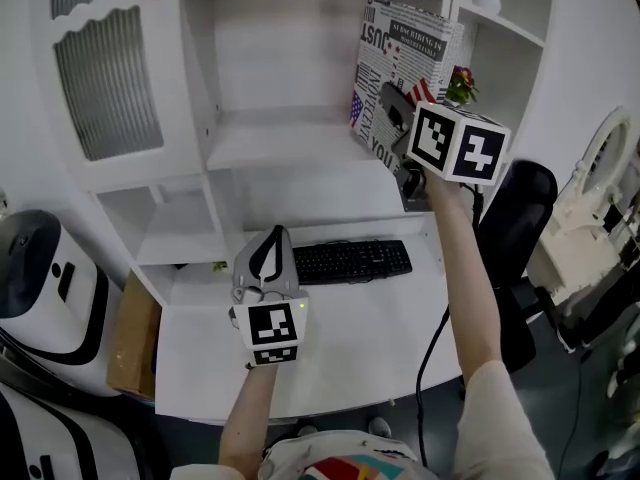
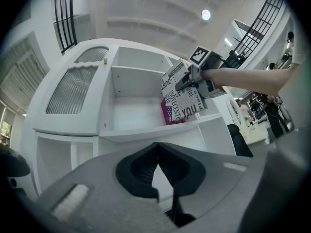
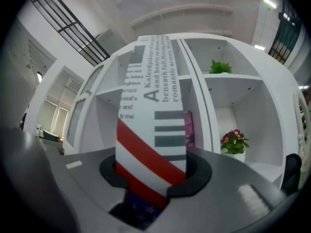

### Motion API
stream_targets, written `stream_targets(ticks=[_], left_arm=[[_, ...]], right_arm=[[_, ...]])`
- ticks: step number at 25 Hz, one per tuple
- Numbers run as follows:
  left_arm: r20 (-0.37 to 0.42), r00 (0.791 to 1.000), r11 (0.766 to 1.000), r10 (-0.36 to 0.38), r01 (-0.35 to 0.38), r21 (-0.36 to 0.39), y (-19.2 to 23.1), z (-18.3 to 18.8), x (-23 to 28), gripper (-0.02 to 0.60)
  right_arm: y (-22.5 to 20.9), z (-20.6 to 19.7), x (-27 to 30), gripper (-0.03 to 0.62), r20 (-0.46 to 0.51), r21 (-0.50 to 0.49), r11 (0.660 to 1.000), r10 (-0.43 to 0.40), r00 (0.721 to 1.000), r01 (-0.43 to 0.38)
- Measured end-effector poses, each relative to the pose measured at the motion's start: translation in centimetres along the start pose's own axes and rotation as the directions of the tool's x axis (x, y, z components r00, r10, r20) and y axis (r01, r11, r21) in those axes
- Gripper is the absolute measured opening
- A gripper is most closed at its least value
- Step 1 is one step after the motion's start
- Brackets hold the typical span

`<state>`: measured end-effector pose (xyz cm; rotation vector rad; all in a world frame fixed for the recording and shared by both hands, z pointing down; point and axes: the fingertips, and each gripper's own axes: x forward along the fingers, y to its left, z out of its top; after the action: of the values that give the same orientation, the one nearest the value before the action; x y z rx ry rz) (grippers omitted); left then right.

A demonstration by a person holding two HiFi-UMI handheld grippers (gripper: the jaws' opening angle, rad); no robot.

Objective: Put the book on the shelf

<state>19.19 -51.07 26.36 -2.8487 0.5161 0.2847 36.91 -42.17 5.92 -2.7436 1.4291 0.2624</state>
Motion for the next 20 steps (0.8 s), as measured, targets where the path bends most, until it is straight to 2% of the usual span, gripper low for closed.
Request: stream_targets(ticks=[4,8,16,20], left_arm=[[-0.006,1.000,1.000,-0.016,0.016,0.006,-0.4,-0.4,0.1,-0.004],[-0.023,1.000,1.000,0.004,-0.003,0.009,0.7,-1.3,0.4,-0.005],[-0.042,0.997,0.998,0.060,-0.060,-0.016,3.1,-2.9,1.5,-0.003],[-0.061,0.996,0.998,0.060,-0.061,-0.025,3.2,-4.1,2.4,-0.003]], right_arm=[[-0.3,-1.5,2.5,0.160,-0.058,-0.010,1.000,-0.012,0.998,0.011],[-0.5,-2.7,5.0,0.160,-0.092,-0.014,1.000,-0.029,0.995,0.028],[-1.2,-3.6,8.6,0.159,-0.107,0.020,0.999,-0.035,0.994,0.037],[-1.9,-4.1,11.0,0.160,-0.109,0.019,0.997,-0.067,0.992,0.069]])
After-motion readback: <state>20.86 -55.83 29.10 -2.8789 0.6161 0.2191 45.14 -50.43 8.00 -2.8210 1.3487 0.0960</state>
